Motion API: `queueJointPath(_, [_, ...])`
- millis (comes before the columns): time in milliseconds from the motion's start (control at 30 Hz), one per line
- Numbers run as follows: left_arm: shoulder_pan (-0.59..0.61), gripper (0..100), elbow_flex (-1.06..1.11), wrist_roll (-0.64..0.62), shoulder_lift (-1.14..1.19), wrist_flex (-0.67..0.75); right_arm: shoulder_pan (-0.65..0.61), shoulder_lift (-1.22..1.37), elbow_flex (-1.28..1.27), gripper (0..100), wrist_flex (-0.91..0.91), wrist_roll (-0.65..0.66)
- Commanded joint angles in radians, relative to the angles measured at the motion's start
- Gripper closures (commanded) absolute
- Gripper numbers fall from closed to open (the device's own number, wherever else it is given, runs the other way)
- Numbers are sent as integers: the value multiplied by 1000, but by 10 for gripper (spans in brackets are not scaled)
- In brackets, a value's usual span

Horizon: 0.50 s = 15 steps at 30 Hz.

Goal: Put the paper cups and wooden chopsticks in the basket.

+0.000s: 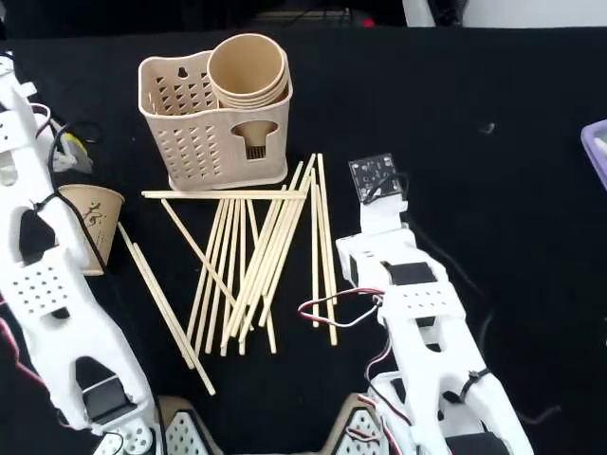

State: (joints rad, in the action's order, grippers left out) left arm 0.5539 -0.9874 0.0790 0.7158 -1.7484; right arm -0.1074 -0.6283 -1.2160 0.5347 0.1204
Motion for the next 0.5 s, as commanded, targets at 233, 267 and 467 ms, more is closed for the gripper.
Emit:
queueJointPath(233, [-1, 748, 156, 54, -107, -9, 17, -24, 5, 825, -23, -9])
queueJointPath(267, [-1, 748, 150, 54, -97, -9, 17, -24, 5, 825, -23, -9])
queueJointPath(467, [-1, 773, 154, 57, -84, -11, 17, -24, 5, 825, -23, -9])
